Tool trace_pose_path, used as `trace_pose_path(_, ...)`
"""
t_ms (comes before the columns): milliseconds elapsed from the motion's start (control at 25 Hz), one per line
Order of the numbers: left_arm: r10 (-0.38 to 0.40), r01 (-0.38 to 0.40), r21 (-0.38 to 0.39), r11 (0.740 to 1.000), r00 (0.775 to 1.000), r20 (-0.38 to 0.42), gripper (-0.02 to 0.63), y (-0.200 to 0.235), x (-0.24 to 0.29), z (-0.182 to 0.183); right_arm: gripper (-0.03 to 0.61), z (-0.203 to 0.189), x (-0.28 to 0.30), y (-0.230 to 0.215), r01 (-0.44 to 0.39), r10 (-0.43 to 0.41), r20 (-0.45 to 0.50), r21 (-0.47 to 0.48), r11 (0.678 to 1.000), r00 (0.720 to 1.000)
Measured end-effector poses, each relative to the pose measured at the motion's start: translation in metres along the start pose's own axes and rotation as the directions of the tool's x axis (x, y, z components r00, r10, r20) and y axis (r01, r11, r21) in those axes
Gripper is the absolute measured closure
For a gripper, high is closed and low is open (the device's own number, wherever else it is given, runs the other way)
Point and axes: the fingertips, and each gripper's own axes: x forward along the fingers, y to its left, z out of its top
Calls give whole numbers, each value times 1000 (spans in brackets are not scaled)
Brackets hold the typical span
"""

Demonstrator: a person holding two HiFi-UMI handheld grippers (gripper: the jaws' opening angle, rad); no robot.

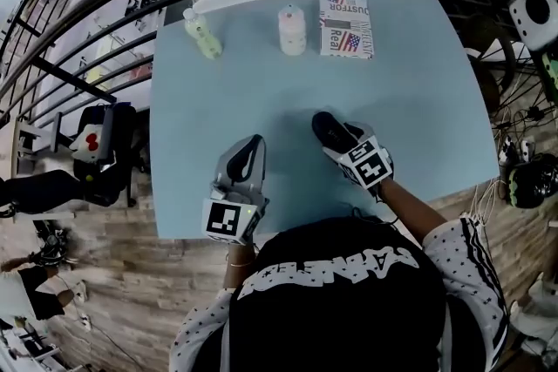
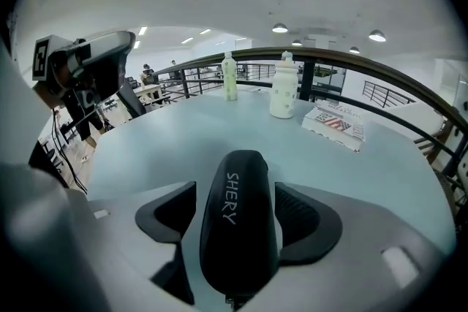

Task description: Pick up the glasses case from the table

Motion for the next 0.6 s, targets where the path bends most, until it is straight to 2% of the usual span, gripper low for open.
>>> trace_pose_path(200,3,-3,-27,1000,1000,-14,614,2,-1,-1,224,-5,10,2,1,-1,-44,-17,1000,999)
trace_pose_path(440,14,-13,-9,1000,1000,8,614,6,0,1,207,-13,23,-4,20,-20,-80,-4,1000,997)
trace_pose_path(600,27,-27,-25,999,1000,2,614,7,-3,-1,204,-14,27,-4,18,-18,-89,-7,1000,996)
